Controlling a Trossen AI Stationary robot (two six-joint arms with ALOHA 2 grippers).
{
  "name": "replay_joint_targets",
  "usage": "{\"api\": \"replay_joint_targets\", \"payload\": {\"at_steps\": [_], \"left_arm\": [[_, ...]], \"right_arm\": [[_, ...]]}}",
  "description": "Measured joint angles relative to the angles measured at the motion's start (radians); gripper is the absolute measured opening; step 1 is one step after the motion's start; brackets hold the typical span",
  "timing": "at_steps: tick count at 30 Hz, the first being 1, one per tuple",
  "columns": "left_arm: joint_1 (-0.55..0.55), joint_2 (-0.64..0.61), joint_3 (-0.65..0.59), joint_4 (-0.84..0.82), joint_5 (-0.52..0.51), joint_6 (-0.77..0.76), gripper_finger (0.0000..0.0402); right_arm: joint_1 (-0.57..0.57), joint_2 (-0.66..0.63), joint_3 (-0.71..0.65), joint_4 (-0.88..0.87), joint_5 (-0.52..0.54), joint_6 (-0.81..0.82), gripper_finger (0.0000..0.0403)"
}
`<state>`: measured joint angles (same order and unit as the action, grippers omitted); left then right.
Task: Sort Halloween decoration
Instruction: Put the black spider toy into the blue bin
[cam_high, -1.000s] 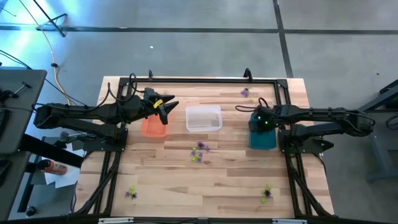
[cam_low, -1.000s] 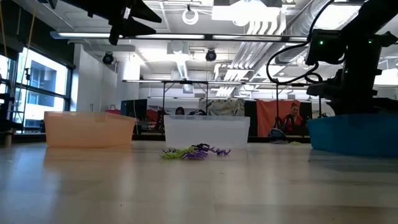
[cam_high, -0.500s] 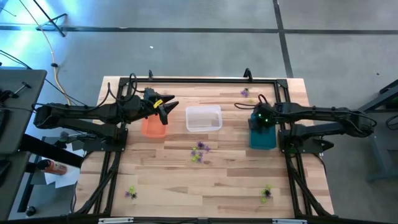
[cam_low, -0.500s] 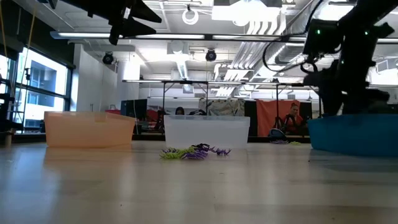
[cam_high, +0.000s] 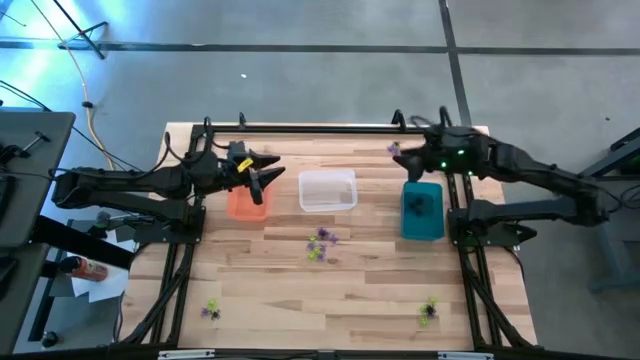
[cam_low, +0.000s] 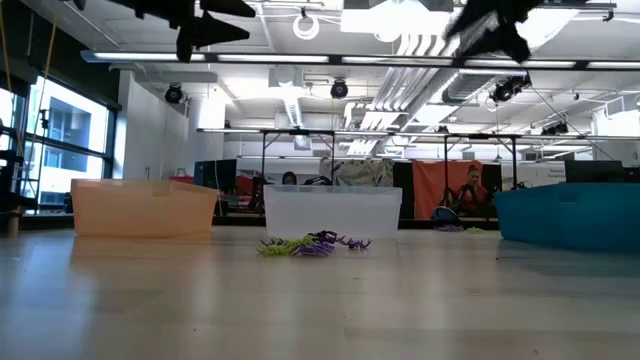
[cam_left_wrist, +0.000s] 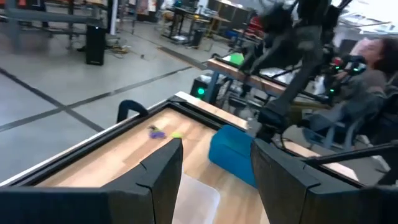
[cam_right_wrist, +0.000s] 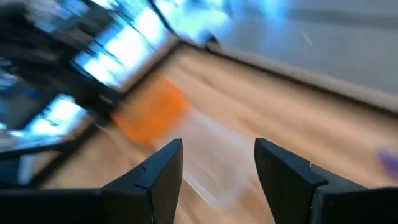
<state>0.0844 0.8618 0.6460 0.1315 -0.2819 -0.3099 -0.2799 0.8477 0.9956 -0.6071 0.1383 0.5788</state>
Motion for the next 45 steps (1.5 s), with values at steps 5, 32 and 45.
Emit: {"api": "replay_joint_targets", "payload": {"at_steps": [5,32,45], "left_arm": [[0.000,-0.005,0.000,0.001,0.010,0.000,0.0177],[0.000,-0.006,0.000,-0.002,0.011,-0.055,0.0177],[0.000,-0.006,0.000,0.001,0.011,-0.081,0.0177]], "right_arm": [[0.056,0.007,0.001,0.163,0.001,-0.114,0.0193],[-0.518,0.746,0.202,-0.215,0.069,0.132,0.0169],[-0.670,0.990,0.202,-0.051,-0.086,0.209,0.0138]]}}
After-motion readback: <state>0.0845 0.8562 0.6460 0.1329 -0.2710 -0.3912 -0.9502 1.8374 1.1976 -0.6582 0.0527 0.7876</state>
